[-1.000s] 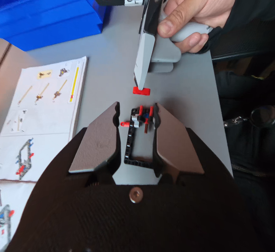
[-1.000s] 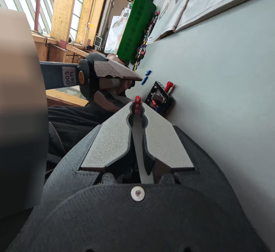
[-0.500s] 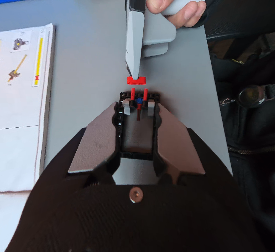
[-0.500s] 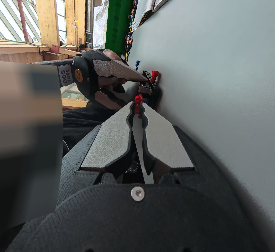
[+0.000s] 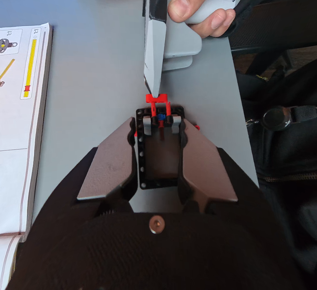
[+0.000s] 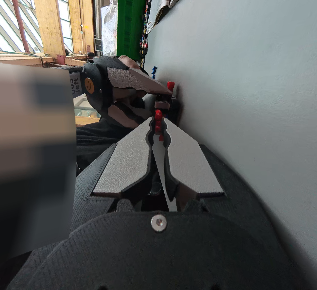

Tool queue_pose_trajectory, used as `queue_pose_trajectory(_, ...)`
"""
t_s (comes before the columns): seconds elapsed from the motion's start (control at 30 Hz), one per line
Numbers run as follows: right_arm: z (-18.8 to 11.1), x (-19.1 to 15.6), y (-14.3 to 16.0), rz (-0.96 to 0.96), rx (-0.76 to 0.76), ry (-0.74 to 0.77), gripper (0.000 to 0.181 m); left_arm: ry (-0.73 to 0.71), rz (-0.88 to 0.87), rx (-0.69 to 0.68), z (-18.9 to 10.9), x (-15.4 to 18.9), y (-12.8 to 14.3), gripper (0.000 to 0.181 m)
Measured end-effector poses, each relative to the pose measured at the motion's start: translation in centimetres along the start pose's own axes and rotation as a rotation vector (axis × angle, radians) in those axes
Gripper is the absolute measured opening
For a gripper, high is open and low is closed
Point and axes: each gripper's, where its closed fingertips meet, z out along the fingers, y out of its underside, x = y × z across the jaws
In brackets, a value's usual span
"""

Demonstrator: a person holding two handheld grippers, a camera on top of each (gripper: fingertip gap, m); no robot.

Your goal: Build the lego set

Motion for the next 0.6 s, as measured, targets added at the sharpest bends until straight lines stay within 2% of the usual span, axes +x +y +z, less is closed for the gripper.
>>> queue_pose_trajectory(0.4,0.11,-0.16,0.35,0.02,-0.028,-0.01,0.004,-0.007,-0.025,0.017,0.04,0.49,-0.23,0.052)
queue_pose_trajectory(0.47,0.1,-0.14,0.39,0.027,-0.028,-0.007,0.005,-0.035,-0.019,0.023,-0.06,0.26,-0.24,0.042)
queue_pose_trajectory(0.6,0.08,-0.01,0.48,0.038,-0.039,0.004,0.005,-0.061,0.002,0.042,0.03,0.39,-0.37,0.041)
